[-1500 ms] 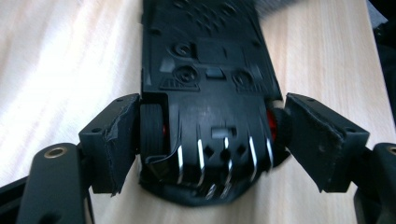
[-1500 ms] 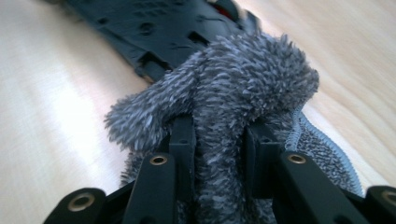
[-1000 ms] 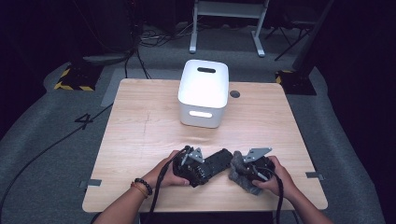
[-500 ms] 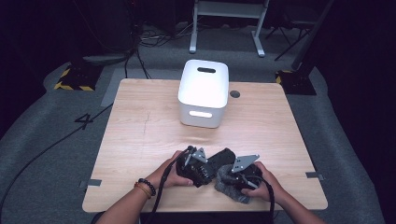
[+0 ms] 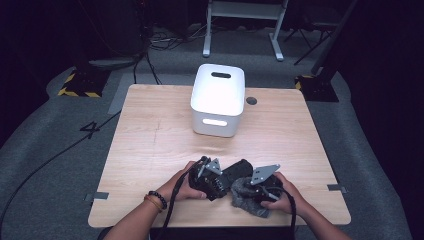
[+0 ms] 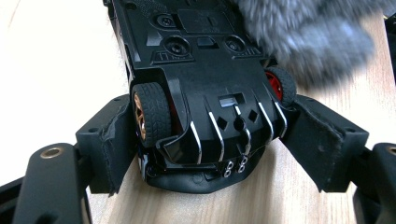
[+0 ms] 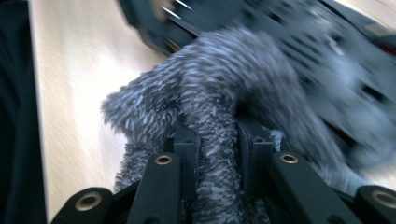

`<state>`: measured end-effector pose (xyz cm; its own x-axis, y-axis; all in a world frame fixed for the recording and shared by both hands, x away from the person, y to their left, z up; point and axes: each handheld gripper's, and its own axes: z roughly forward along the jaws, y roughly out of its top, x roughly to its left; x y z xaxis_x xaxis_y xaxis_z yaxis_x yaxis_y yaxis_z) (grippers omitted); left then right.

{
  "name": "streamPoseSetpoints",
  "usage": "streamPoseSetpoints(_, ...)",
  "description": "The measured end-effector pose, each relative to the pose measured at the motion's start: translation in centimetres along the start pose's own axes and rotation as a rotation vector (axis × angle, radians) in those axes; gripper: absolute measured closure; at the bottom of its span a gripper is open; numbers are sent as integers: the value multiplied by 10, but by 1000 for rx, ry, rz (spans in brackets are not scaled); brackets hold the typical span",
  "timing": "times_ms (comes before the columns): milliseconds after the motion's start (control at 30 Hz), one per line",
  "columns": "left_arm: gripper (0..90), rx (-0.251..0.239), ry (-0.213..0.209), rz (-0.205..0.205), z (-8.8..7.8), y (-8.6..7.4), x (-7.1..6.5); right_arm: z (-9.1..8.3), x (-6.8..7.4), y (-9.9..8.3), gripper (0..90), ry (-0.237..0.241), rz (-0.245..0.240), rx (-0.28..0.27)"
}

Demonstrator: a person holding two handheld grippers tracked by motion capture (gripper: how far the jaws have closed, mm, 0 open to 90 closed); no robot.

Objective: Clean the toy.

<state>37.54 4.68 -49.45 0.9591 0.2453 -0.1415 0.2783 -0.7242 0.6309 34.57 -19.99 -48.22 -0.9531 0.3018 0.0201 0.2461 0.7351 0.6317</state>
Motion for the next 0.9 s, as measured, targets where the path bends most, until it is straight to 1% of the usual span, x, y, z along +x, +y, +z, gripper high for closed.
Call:
streamPoseSetpoints(67, 216, -2, 4, -3, -1, 0, 1, -8, -11, -9, 739, -12, 22, 4)
streamPoseSetpoints(167, 216, -3, 9, -11, -2, -2, 2, -22, -32, -25, 738, -53, 74, 11)
streamPoseSetpoints(233, 216, 2, 5, -7, -3, -2, 3, -30, -47, -34, 738, -92, 116, 6)
streamPoseSetpoints(300, 216, 6, 3, -3, -3, -2, 3, -36, -61, -42, 738, -160, 161, 3)
streamPoseSetpoints(333, 216, 8, 4, -5, -3, -2, 2, -39, -66, -46, 738, -169, 187, -7)
streamPoseSetpoints(400, 216, 5, 4, -4, -2, -1, 2, -40, -73, -50, 738, -163, 224, -32)
streamPoseSetpoints(433, 216, 13, 4, -7, -2, 0, 2, -39, -74, -50, 738, -162, 222, -34)
streamPoseSetpoints(467, 215, 11, 4, -3, -1, 1, 2, -37, -72, -47, 739, -174, 201, -27)
streamPoseSetpoints(533, 215, 11, 4, -5, 1, 3, 2, -34, -68, -43, 741, -187, 179, -15)
streamPoseSetpoints(600, 213, 16, 8, -8, 3, 6, 1, -31, -65, -40, 742, -182, 169, -17)
streamPoseSetpoints(733, 206, 28, 19, 2, 6, 13, 1, -28, -61, -37, 743, -179, 164, -16)
streamPoseSetpoints(900, 177, 37, 21, -10, 11, 20, -1, -28, -61, -37, 743, -183, 176, -20)
